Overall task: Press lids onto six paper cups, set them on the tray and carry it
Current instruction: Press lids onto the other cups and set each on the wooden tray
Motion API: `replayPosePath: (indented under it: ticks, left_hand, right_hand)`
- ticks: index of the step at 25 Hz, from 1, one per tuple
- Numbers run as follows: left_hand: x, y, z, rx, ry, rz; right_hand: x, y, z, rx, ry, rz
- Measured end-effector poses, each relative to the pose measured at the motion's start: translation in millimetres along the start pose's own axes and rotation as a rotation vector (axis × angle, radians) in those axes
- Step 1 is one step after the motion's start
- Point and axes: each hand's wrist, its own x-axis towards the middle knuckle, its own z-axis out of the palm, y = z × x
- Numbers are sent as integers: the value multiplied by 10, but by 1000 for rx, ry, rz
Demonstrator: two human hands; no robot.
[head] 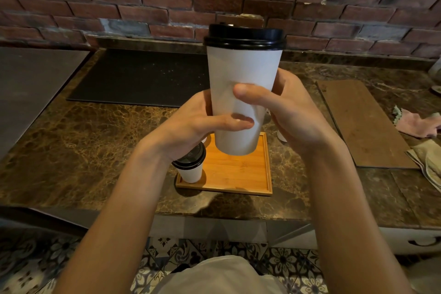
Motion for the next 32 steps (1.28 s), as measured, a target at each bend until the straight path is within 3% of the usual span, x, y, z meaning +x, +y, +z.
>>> replayPosePath:
  ticks: [17, 26, 32]
  left_hand:
    - [87, -88, 115, 286, 341, -8]
    - [82, 30, 70, 281, 268, -5]
    - [56, 61, 12, 223, 114, -18]
  right_hand:
    - [69, 71, 256, -247, 331, 5]
    - [44, -38, 149, -123, 278, -20]
    - [19, -13, 43, 7, 96, -60]
